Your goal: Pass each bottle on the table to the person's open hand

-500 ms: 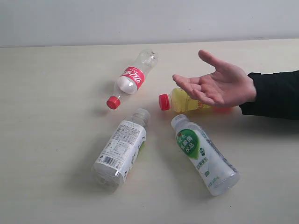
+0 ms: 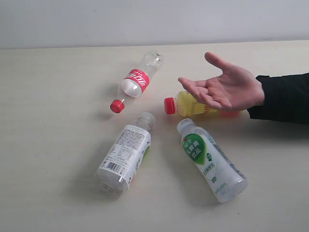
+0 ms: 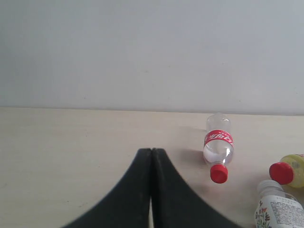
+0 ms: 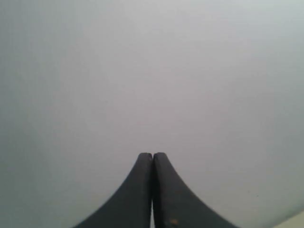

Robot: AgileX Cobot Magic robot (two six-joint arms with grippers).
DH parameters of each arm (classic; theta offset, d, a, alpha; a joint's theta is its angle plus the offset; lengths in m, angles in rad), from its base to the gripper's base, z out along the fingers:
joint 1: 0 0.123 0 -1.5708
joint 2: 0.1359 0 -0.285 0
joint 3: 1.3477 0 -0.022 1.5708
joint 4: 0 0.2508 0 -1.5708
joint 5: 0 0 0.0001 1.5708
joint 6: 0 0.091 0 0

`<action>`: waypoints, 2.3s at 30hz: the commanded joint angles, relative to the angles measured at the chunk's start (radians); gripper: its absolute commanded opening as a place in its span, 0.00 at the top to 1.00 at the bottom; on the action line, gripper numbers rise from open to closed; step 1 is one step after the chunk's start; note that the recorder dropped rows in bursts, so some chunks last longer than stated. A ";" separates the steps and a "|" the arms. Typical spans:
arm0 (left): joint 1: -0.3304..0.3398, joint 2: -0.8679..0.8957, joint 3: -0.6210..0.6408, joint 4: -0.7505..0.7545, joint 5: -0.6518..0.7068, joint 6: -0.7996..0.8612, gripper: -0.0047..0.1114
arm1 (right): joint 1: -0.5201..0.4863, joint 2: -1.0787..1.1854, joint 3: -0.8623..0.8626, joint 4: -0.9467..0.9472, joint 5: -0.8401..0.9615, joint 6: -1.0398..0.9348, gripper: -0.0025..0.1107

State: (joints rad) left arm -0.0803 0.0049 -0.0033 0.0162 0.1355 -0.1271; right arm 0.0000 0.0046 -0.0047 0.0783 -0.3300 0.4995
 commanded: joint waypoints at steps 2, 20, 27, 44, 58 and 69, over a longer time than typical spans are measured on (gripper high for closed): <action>0.000 0.002 0.003 -0.005 -0.009 0.002 0.96 | 0.000 -0.005 0.005 0.002 -0.085 0.046 0.98; 0.000 0.002 0.003 -0.005 -0.009 0.002 0.96 | 0.000 0.537 -0.754 -1.823 -0.120 1.386 0.98; 0.000 0.002 0.003 -0.005 -0.009 0.002 0.96 | 0.000 0.587 -0.767 -1.823 -0.157 1.360 0.98; 0.000 0.002 0.003 -0.005 -0.009 0.002 0.96 | 0.105 0.886 -0.663 -1.823 -0.495 1.343 0.98; 0.000 0.002 0.003 -0.005 -0.009 0.002 0.96 | 0.369 1.194 -0.663 -1.823 0.312 0.915 0.98; 0.000 0.002 0.003 -0.005 -0.009 0.002 0.96 | 0.437 1.322 -0.696 -1.253 0.946 0.519 0.98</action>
State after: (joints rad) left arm -0.0803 0.0049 -0.0033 0.0162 0.1355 -0.1271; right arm 0.4324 1.2977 -0.6765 -1.3905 0.4724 1.1643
